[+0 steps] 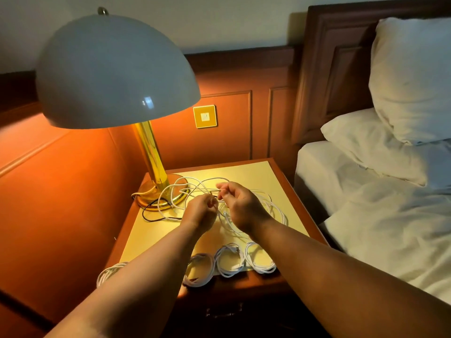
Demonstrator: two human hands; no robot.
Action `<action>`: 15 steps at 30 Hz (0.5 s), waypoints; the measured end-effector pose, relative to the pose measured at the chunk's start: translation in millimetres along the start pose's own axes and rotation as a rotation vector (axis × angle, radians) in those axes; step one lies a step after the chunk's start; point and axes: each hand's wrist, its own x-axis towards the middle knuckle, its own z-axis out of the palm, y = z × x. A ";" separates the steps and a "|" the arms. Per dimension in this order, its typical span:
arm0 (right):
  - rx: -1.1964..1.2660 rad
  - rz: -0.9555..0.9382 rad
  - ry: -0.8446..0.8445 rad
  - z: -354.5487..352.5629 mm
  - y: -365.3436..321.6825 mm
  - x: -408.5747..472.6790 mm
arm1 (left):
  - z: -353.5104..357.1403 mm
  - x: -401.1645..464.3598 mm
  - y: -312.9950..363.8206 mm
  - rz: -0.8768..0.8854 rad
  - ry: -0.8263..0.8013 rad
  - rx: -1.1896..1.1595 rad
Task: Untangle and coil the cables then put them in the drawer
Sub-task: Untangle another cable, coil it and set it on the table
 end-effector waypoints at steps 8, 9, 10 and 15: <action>0.981 0.062 0.103 -5.8 -19.8 -19.8 | 22.2 18.9 -8.7 -0.074 -0.032 -0.057; 1.003 0.093 0.155 -10.5 -17.4 -18.2 | 23.0 20.6 -7.9 -0.093 -0.024 -0.034; 0.951 0.124 0.200 -15.7 -13.8 -16.5 | 22.9 20.3 -6.1 -0.081 -0.015 0.000; 0.144 0.276 0.057 -35.1 -0.2 -16.7 | 24.0 20.2 -7.0 -0.129 -0.017 -0.044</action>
